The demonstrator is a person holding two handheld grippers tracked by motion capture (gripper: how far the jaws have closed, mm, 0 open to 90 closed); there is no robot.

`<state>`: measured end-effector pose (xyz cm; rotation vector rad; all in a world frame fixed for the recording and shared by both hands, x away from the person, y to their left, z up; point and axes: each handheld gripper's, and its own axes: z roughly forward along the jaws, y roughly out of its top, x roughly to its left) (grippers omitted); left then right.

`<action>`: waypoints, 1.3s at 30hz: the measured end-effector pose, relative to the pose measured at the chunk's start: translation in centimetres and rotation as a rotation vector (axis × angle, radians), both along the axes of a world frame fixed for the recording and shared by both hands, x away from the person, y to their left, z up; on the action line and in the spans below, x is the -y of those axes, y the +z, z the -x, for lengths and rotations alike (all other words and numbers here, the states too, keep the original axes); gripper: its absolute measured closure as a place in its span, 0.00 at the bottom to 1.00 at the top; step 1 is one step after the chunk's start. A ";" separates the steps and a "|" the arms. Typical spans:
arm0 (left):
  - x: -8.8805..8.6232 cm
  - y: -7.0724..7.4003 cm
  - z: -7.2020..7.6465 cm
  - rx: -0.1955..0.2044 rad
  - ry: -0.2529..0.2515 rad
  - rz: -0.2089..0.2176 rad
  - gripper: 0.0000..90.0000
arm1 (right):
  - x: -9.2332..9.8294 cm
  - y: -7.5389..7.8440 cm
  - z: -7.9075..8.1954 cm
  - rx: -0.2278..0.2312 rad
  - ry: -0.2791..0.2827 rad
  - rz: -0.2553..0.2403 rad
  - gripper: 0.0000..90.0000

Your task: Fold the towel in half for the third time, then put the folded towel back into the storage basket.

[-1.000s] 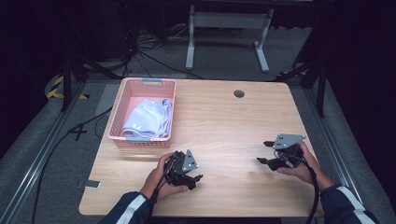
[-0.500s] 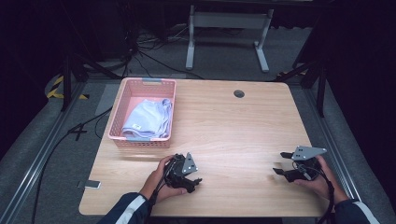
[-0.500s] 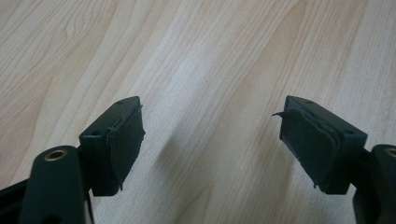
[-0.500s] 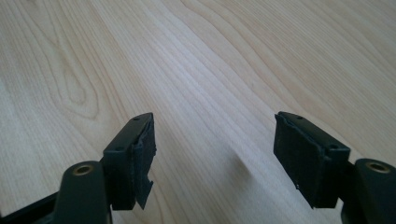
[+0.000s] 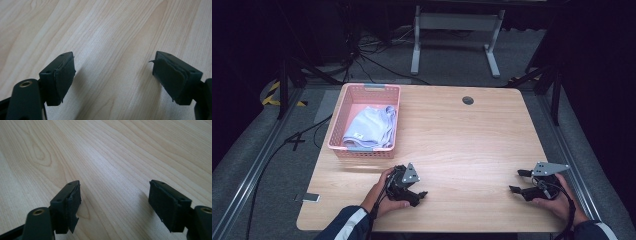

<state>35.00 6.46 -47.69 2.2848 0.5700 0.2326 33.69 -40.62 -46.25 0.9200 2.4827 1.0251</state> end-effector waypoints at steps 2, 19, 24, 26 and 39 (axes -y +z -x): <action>0.0 0.0 -0.3 0.000 -0.012 -0.006 0.17 | 0.1 -0.3 0.0 0.019 -0.006 -0.024 0.24; 0.1 0.0 -0.8 -0.002 -0.038 -0.009 0.14 | 0.1 -0.4 0.2 0.025 -0.031 -0.029 0.23; 0.1 0.0 -1.0 -0.005 -0.051 -0.011 0.13 | 0.1 -0.4 0.2 0.025 -0.031 -0.030 0.23; 0.1 0.0 -1.0 -0.005 -0.049 -0.013 0.13 | 0.1 -0.4 0.2 0.025 -0.031 -0.030 0.23; 0.2 0.0 -1.2 -0.003 -0.058 -0.018 0.12 | 0.1 -0.4 0.1 0.027 -0.032 -0.030 0.23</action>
